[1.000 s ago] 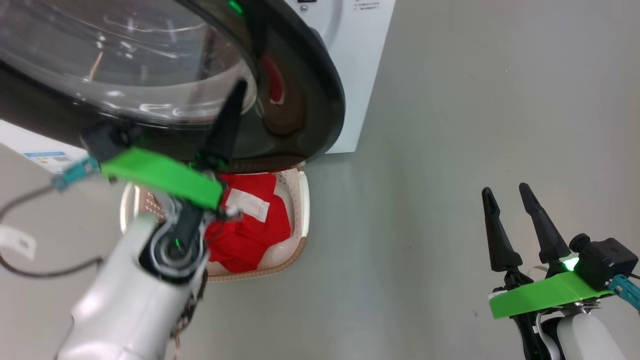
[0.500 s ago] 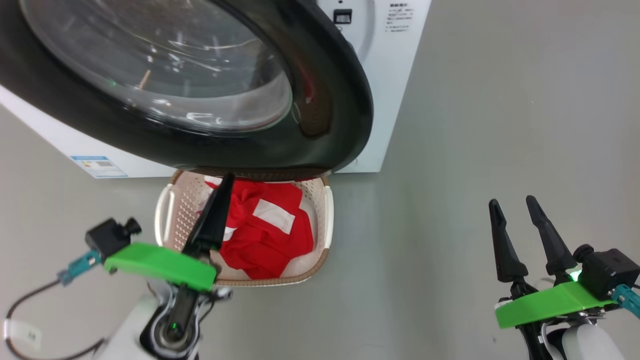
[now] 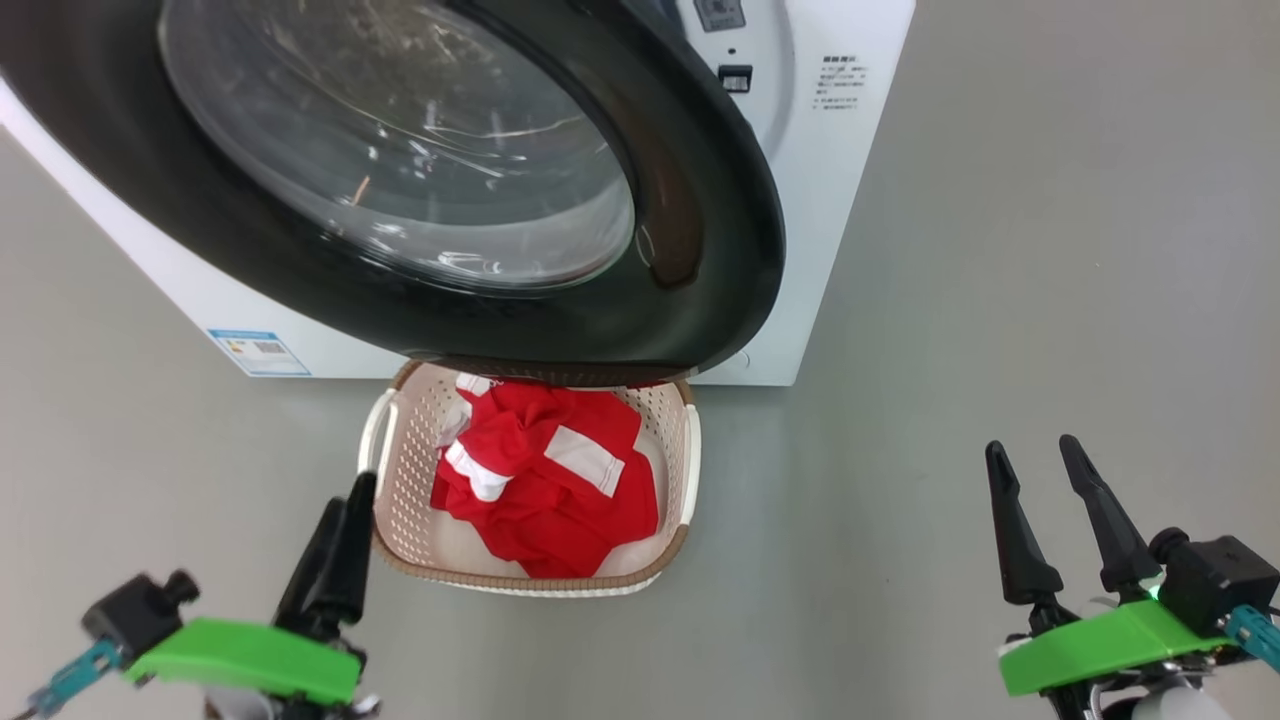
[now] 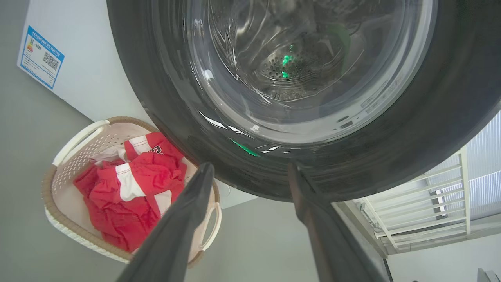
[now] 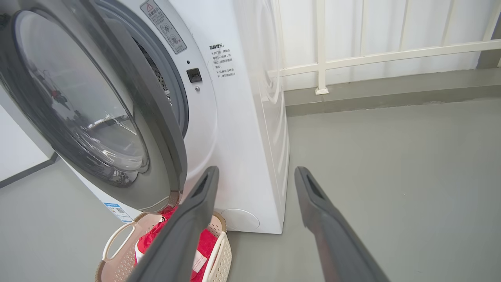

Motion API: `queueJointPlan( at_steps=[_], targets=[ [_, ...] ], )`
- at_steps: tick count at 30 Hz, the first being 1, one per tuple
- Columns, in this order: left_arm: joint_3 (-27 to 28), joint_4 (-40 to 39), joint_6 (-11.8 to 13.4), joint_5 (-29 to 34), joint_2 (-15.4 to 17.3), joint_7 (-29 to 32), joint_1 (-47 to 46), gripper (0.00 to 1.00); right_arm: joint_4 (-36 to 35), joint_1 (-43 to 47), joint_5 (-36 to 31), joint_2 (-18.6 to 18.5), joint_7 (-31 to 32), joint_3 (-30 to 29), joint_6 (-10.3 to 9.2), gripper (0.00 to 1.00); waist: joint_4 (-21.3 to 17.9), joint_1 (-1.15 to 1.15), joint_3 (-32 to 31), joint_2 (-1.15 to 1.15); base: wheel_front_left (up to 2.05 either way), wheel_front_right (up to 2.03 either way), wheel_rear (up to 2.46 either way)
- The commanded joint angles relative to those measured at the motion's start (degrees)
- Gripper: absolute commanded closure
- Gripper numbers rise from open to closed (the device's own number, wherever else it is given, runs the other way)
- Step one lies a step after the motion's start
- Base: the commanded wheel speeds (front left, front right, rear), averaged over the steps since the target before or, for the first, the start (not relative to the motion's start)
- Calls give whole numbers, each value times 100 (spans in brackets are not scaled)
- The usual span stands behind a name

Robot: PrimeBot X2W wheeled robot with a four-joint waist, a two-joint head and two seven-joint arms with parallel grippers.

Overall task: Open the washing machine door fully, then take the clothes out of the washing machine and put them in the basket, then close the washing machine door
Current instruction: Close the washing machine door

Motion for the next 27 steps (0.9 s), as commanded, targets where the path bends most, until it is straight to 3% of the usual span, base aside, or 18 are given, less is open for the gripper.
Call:
queueJointPlan(
  at_steps=[1,11,19,27],
  targets=[
    [337,-162,-39,237,156,-67,92,0,-135,49,-80,-15,-37,67,43,0,43,0,-71,0,0,0,0],
    [1167,-341,-39,1819,-4,-68,801,0,-127,406,-123,-15,-37,-78,43,0,124,0,-266,0,0,0,0],
    [1509,-372,-39,2983,-118,-68,1108,0,-123,646,-111,-15,-37,-144,43,0,114,0,-405,0,0,0,0],
    [2049,-608,-39,4361,-411,-69,1299,0,-119,758,-113,-15,-37,-184,43,0,95,0,-447,0,0,0,0]
  ],
)
